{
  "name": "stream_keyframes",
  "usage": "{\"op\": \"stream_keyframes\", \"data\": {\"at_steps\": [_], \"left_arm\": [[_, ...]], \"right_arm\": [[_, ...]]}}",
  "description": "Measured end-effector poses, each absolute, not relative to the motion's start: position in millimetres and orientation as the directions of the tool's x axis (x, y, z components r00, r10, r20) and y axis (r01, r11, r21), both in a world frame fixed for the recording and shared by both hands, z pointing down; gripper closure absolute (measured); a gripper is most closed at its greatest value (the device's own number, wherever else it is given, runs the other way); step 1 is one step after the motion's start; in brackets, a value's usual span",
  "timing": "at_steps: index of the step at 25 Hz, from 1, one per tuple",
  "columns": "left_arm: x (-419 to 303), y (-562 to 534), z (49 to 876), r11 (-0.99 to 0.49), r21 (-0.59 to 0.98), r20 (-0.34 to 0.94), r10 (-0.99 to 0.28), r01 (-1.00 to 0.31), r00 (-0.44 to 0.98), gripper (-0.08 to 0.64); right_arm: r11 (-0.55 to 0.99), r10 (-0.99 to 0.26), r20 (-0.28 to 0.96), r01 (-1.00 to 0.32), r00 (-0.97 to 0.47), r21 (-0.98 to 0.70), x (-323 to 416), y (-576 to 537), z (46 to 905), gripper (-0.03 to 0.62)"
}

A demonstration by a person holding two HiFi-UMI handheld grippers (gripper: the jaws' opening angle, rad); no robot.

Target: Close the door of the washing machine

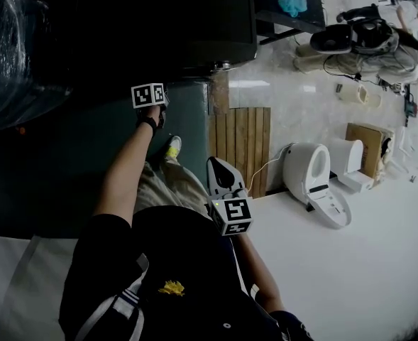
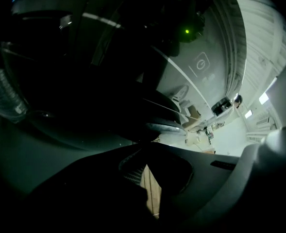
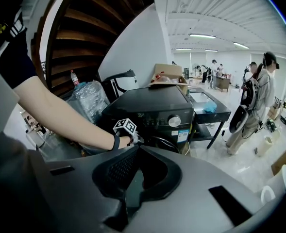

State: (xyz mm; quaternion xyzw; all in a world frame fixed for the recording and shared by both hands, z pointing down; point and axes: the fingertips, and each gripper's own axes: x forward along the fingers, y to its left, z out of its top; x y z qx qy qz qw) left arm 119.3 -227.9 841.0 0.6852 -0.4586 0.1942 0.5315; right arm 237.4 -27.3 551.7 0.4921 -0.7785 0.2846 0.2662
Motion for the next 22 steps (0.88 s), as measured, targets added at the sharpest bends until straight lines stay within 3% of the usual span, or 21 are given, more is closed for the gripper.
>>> {"op": "stream_keyframes", "data": {"at_steps": [7,10,22], "left_arm": [[115,-218,843,-0.017,0.471,0.814,-0.376,-0.882,0.442,0.545],[118,-223,823,-0.031,0.47,0.788,-0.434,-0.882,0.436,0.545],[115,-128,633,-0.156,0.588,0.607,-0.563,-0.794,0.561,0.545]], "right_arm": [[0.308,-0.642,0.687,-0.935,-0.341,-0.177,254,-21,546,0.568],[0.293,-0.676,0.659,-0.941,-0.329,-0.17,259,-35,538,0.568],[0.297,-0.774,0.536,-0.941,-0.338,-0.164,245,-86,481,0.568]]}}
